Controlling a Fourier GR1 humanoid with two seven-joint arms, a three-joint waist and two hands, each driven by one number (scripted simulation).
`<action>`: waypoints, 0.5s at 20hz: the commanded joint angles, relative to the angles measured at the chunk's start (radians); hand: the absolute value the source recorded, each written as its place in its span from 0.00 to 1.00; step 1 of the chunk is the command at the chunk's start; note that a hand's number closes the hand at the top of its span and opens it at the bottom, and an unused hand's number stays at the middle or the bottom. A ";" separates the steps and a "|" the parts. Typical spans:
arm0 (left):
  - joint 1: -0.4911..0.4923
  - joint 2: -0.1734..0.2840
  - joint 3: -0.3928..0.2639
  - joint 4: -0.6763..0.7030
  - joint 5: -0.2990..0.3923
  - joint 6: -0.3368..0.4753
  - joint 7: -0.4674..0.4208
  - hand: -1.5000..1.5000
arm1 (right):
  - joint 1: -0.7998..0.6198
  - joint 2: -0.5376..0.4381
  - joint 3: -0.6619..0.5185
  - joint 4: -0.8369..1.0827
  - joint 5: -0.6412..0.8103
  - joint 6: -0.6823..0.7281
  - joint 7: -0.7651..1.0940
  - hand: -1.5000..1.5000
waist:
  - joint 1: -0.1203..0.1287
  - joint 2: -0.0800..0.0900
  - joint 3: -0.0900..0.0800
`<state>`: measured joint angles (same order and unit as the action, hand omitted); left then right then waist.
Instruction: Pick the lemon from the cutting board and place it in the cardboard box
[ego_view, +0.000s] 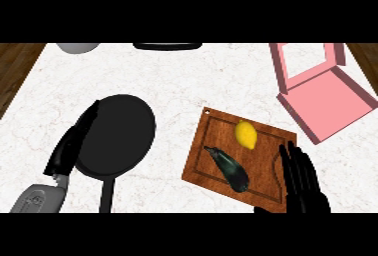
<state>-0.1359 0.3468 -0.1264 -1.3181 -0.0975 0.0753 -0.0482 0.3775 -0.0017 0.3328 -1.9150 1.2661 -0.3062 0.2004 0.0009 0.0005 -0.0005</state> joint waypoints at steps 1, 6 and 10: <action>0.007 0.007 0.031 -0.041 -0.015 -0.034 0.033 0.50 | -0.074 0.002 -0.011 0.128 -0.032 -0.043 0.018 0.00 | -0.001 -0.001 0.001; 0.027 -0.027 0.031 -0.097 -0.041 -0.042 0.077 0.50 | -0.139 0.002 -0.044 0.142 0.035 -0.073 0.031 0.00 | 0.001 -0.002 0.001; 0.045 -0.030 0.055 -0.074 -0.064 -0.056 0.020 0.50 | -0.171 -0.029 -0.039 0.154 0.036 -0.104 0.026 0.00 | 0.000 -0.002 0.001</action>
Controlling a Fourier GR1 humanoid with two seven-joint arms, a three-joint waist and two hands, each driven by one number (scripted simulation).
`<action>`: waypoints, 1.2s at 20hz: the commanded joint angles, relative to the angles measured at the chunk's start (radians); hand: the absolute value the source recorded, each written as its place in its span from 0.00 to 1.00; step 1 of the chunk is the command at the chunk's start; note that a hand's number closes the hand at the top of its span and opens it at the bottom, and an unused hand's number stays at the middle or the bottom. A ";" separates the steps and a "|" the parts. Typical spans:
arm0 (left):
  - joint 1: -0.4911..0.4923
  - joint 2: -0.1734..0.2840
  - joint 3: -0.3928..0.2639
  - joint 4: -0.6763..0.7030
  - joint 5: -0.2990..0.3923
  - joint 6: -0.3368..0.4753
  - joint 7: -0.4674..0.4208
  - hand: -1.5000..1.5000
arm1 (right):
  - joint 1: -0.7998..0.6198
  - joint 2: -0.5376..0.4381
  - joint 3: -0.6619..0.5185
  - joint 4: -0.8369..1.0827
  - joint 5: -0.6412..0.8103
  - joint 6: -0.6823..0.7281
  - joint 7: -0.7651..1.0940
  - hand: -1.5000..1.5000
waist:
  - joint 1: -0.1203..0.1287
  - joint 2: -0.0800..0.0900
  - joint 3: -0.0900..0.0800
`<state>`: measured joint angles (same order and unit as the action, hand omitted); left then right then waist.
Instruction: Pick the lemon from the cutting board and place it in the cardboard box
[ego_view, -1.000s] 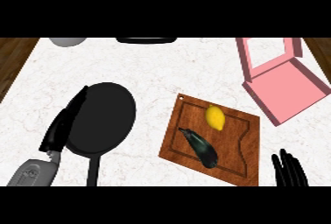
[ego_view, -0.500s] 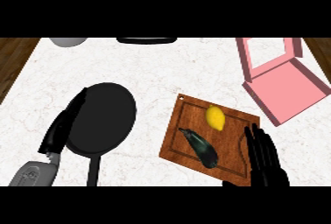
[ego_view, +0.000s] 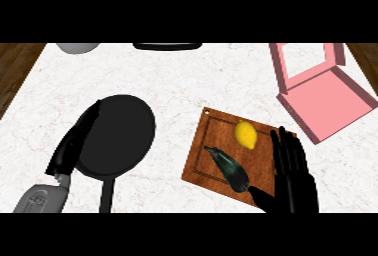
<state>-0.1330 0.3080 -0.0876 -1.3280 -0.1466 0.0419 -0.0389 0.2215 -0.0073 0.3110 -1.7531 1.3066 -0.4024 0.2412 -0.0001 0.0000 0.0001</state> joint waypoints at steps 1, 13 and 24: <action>0.034 0.001 0.032 -0.063 -0.019 -0.033 0.014 0.50 | -0.007 -0.010 -0.003 -0.003 0.022 -0.005 0.009 0.00 | 0.000 -0.001 0.000; -0.052 -0.053 0.081 0.035 -0.065 -0.063 0.016 0.50 | -0.238 0.007 -0.028 0.252 0.030 0.037 0.110 0.00 | 0.000 0.000 0.000; 0.027 -0.105 0.080 -0.058 -0.116 -0.062 0.022 0.50 | -0.276 0.007 -0.058 0.341 -0.035 0.013 0.037 0.00 | 0.001 0.000 0.000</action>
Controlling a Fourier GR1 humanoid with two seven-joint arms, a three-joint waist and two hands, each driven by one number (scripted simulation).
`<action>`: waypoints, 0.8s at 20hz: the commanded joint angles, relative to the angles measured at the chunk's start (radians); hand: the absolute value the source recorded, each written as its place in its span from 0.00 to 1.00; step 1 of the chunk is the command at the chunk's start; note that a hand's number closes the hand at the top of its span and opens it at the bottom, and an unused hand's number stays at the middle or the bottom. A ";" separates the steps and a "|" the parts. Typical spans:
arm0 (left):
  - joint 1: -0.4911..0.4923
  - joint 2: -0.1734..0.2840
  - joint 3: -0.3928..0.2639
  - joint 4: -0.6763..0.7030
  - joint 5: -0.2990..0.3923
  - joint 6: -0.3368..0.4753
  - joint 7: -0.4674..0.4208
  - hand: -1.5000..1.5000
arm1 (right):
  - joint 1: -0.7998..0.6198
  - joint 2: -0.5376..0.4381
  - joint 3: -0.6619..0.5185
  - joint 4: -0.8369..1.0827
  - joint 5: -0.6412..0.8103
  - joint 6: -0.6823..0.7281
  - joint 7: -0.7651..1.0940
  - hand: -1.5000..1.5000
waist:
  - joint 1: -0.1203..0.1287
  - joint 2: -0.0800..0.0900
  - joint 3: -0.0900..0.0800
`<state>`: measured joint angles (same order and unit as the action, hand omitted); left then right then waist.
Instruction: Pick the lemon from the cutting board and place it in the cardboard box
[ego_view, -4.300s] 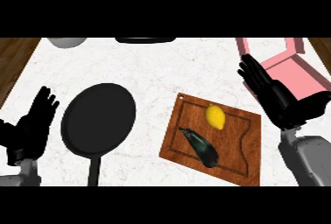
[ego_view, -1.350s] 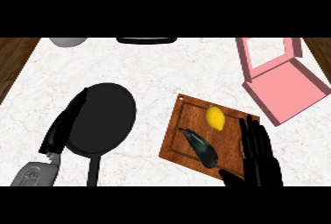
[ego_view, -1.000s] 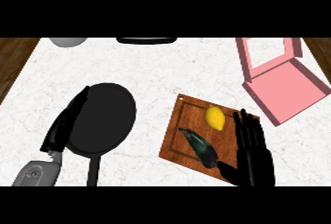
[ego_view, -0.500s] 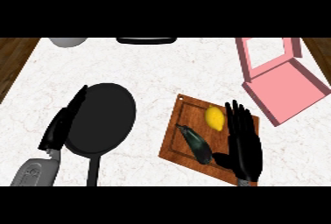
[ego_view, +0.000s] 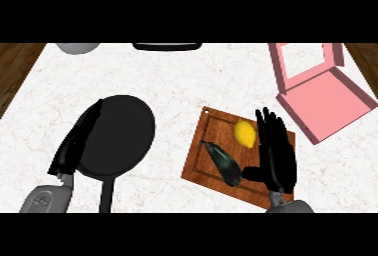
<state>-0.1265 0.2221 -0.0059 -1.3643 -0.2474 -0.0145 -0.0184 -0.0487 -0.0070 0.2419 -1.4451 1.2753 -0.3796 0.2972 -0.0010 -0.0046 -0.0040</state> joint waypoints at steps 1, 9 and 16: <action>-0.058 0.034 0.048 0.054 0.020 -0.054 -0.010 0.50 | -0.089 0.007 0.002 0.104 -0.023 0.000 0.009 0.00 | 0.002 0.005 0.004; 0.030 -0.006 0.032 0.026 -0.012 -0.037 -0.054 0.50 | -0.184 0.006 0.022 0.274 -0.067 -0.110 0.032 0.00 | 0.008 0.006 0.004; -0.035 -0.025 0.047 0.070 -0.026 -0.028 -0.046 0.50 | -0.136 0.000 -0.017 0.280 -0.087 -0.116 -0.059 1.00 | 0.001 0.005 0.004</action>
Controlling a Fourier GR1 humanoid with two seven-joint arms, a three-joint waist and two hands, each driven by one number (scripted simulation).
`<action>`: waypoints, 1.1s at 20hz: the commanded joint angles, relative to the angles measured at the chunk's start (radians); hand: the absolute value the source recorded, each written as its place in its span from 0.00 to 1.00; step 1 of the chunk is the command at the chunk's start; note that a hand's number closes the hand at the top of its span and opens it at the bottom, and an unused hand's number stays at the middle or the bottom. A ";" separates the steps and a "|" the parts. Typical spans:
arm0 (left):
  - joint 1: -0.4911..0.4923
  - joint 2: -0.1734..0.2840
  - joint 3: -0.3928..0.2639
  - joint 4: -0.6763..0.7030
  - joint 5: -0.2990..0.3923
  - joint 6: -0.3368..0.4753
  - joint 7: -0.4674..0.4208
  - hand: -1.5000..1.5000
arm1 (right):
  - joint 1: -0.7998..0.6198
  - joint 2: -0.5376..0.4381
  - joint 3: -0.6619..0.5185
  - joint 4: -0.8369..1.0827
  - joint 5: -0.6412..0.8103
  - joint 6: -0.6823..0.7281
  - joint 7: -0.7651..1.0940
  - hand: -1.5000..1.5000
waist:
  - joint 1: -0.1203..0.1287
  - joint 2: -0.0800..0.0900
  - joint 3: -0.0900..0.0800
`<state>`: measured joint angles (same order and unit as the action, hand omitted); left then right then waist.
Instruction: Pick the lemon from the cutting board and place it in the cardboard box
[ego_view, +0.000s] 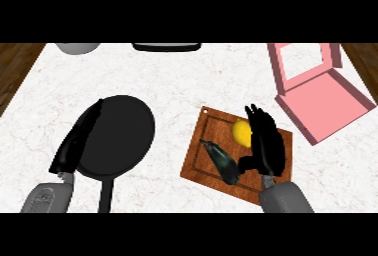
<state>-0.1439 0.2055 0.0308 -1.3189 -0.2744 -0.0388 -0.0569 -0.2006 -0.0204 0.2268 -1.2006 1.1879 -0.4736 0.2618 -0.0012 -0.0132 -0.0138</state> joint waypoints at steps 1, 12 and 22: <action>0.017 0.010 0.002 -0.004 -0.008 -0.014 -0.010 0.50 | -0.081 0.019 0.000 0.096 0.063 -0.013 0.052 1.00 | 0.006 0.014 0.014; -0.022 0.005 0.020 -0.021 0.002 -0.030 0.043 0.50 | -0.062 0.006 -0.011 0.060 0.273 -0.208 0.092 1.00 | -0.001 0.013 0.014; 0.000 -0.017 -0.009 -0.050 -0.011 -0.028 0.013 0.50 | -0.303 0.020 -0.241 0.170 0.281 0.073 0.429 1.00 | 0.048 0.031 0.011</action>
<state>-0.1355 0.1996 0.0370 -1.3618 -0.2799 -0.0679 -0.0394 -0.3510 -0.0081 0.1169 -1.1167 1.4836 -0.5840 0.5332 0.0173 -0.0003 -0.0066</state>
